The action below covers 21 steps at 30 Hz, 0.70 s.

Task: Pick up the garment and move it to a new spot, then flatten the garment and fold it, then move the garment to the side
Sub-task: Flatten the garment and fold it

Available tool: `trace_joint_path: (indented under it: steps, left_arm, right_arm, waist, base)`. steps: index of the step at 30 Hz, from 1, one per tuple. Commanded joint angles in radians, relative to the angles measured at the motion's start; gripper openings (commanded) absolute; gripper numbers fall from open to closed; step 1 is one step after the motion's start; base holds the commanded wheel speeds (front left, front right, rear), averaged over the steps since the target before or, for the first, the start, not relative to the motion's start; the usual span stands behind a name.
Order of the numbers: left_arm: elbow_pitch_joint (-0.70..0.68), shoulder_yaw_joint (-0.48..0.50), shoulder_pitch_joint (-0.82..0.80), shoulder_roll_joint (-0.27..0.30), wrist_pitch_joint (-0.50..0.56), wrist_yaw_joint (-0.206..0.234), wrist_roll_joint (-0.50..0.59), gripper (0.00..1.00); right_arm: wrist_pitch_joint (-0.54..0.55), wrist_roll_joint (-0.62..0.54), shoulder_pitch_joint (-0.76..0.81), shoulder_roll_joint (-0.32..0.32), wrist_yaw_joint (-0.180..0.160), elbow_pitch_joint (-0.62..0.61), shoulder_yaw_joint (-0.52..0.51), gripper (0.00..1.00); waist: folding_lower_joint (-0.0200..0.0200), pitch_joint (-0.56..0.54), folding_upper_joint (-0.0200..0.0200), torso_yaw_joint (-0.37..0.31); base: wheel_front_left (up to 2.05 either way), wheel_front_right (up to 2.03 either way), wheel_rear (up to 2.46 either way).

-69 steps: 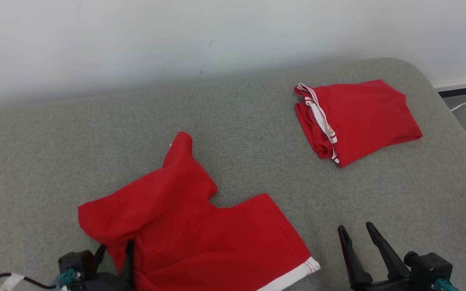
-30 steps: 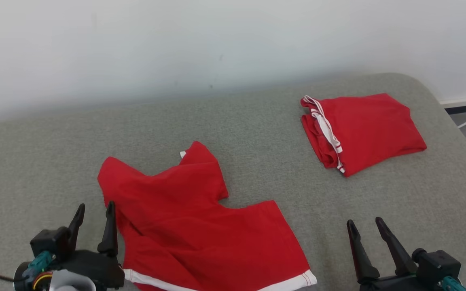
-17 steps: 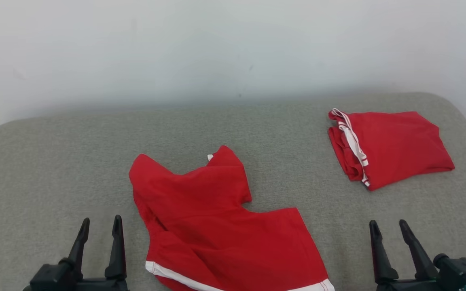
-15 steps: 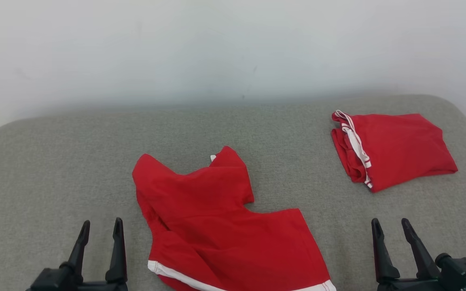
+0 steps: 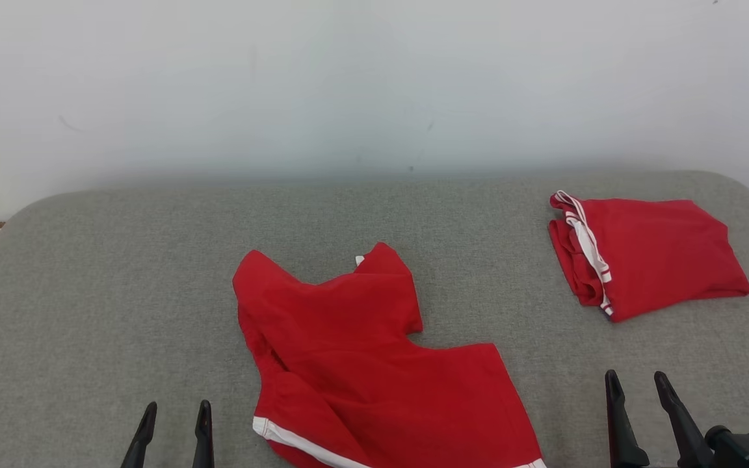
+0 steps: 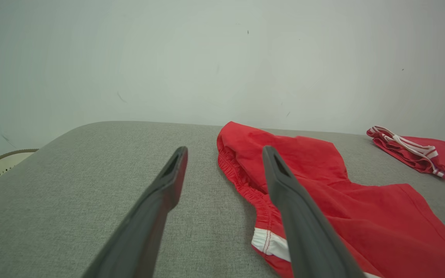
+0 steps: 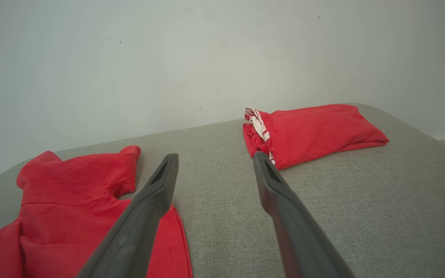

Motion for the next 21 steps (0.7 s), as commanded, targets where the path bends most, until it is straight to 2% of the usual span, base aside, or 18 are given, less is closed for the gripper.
trace_joint_path:
  steps: [1, 21]
  left_arm:
    - [-0.006, -0.001, 0.017, 0.002, -0.004, 0.002, 0.002, 1.0]
    - [-0.02, 0.008, 0.047, -0.01, -0.004, 0.007, -0.007, 1.0]
  right_arm:
    - [0.003, -0.006, 0.009, 0.002, 0.0, -0.008, 0.004, 1.0]
    - [0.02, -0.018, 0.018, 0.008, 0.0, -0.011, 0.006, 1.0]
  waist:
    - [0.0001, -0.002, 0.0, 0.005]
    - [0.0001, -0.013, 0.0, 0.012]
  base:
    - [0.0, 0.0, 0.0]
    - [0.0, 0.0, 0.0]
